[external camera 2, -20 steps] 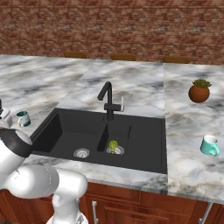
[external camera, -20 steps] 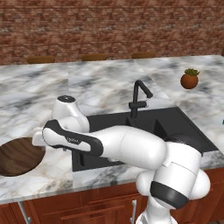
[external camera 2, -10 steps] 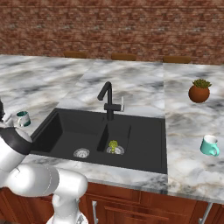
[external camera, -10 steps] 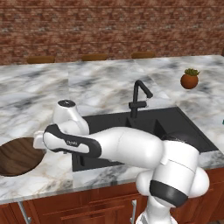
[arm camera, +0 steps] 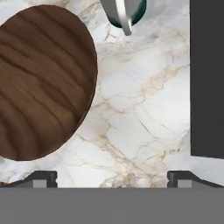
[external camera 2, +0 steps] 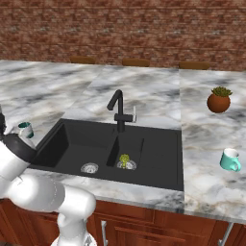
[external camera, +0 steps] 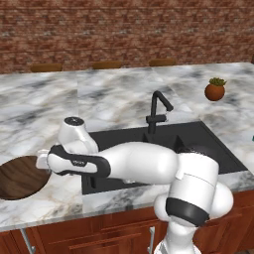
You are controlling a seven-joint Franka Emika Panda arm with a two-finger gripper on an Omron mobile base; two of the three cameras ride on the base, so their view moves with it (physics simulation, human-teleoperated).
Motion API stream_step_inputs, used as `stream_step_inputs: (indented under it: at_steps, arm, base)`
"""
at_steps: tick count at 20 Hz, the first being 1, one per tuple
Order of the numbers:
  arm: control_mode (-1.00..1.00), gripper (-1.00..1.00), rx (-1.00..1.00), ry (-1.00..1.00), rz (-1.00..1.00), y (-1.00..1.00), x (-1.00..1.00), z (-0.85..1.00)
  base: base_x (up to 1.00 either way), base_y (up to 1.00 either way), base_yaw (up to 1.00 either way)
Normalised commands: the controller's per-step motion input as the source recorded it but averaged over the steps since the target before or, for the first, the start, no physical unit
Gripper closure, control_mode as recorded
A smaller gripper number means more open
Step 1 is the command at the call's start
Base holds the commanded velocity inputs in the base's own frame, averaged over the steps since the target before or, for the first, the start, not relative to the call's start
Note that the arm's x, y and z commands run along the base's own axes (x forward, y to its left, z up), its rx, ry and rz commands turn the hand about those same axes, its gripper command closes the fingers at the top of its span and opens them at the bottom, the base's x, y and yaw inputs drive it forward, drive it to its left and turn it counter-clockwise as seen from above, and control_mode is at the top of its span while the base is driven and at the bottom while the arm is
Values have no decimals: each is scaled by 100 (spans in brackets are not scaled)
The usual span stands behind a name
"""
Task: Clear the mugs and bowl far away from the sink.
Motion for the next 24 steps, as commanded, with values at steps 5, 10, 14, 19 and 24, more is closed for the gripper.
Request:
stream_step_inputs:
  at_steps: [5,10,14,19,24]
  arm:
    - [-100,-100,0,0,-3,23,16,-1]
    - [-100,-100,0,0,-1,15,8,-5]
    - [-100,-100,0,0,0,2,1,-19]
    - [-100,-100,0,0,0,7,2,-32]
    - [-100,-100,0,0,0,12,6,-21]
  base:
    - [0,0,0]
    - [0,0,0]
    - [0,0,0]
    - [0,0,0]
    - [0,0,0]
